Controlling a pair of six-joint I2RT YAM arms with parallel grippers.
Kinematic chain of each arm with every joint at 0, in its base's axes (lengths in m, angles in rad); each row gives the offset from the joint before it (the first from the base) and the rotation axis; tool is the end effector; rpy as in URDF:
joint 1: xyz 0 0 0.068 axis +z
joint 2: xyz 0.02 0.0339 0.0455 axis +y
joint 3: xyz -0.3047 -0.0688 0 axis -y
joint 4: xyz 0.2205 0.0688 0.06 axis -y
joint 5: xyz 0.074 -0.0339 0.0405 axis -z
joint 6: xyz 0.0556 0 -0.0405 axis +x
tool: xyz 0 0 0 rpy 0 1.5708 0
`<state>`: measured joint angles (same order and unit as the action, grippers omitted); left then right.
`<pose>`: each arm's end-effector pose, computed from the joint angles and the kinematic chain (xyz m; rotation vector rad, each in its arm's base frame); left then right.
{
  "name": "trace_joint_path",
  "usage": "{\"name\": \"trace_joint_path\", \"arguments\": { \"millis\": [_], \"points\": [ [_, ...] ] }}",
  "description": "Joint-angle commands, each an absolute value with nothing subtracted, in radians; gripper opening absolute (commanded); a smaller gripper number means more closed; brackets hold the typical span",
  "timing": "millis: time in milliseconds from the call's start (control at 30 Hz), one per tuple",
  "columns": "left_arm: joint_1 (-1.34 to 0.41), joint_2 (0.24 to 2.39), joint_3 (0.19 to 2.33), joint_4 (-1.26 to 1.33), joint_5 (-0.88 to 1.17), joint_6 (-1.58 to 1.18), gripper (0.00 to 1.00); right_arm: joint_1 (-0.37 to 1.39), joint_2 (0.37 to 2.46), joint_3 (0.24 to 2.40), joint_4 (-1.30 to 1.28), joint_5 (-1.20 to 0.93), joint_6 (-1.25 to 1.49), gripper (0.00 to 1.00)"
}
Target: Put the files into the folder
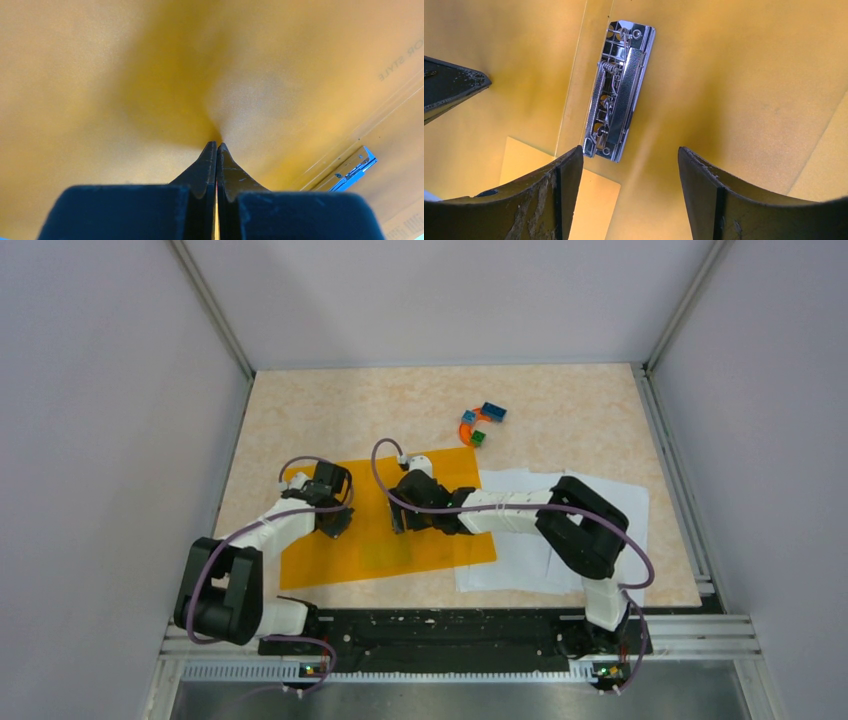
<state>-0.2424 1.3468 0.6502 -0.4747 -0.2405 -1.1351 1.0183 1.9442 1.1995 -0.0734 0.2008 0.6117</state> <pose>0.2068 -0.0375 0.1972 -1.2167 2.3905 -0.0949 0.2308 0.3532 0.1981 -0.3965 2.4031 0.5317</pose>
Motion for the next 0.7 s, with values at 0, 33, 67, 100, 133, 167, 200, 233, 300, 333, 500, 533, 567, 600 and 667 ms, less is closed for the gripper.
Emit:
{"name": "trace_joint_path", "arguments": {
  "millis": [0,33,67,100,133,167,200,233,300,333,500,533,567,600,667],
  "points": [
    [-0.236,1.386,0.627,-0.546,-0.248,-1.125,0.0,1.024,2.012,1.2,-0.267,0.161,0.614,0.69],
    [-0.236,1.384,0.629,-0.548,-0.249,-1.124,0.0,1.027,2.021,1.21,-0.281,0.171,0.613,0.68],
    [-0.236,1.386,0.629,-0.548,-0.249,-1.123,0.0,1.03,2.028,1.22,-0.291,0.18,0.613,0.67],
    [-0.236,1.386,0.632,-0.549,-0.251,-1.122,0.0,1.033,2.037,1.23,-0.299,0.186,0.613,0.66],
    [-0.236,1.389,0.632,-0.548,-0.251,-1.121,0.0,1.032,2.042,1.236,-0.304,0.188,0.612,0.66],
    [-0.236,1.387,0.633,-0.548,-0.25,-1.12,0.0,1.035,2.047,1.243,-0.306,0.19,0.612,0.66],
    [-0.235,1.389,0.633,-0.548,-0.249,-1.12,0.0,1.039,2.052,1.249,-0.31,0.193,0.611,0.66],
    [-0.236,1.39,0.632,-0.547,-0.249,-1.119,0.0,1.042,2.059,1.256,-0.312,0.196,0.609,0.66],
    [-0.236,1.393,0.632,-0.545,-0.247,-1.117,0.0,1.044,2.07,1.266,-0.316,0.196,0.607,0.66],
    [-0.235,1.394,0.633,-0.546,-0.246,-1.117,0.0,1.047,2.076,1.269,-0.318,0.195,0.607,0.66],
    [-0.235,1.393,0.635,-0.547,-0.247,-1.115,0.0,1.051,2.093,1.276,-0.33,0.205,0.607,0.66],
    [-0.235,1.393,0.635,-0.546,-0.247,-1.115,0.0,1.053,2.098,1.278,-0.336,0.211,0.606,0.66],
    [-0.235,1.393,0.634,-0.547,-0.246,-1.115,0.0,1.055,2.103,1.283,-0.343,0.22,0.604,0.66],
    [-0.235,1.394,0.635,-0.547,-0.247,-1.114,0.0,1.057,2.107,1.286,-0.353,0.231,0.604,0.66],
    [-0.235,1.396,0.636,-0.546,-0.245,-1.115,0.0,1.061,2.114,1.286,-0.364,0.245,0.602,0.66]
  ]
}}
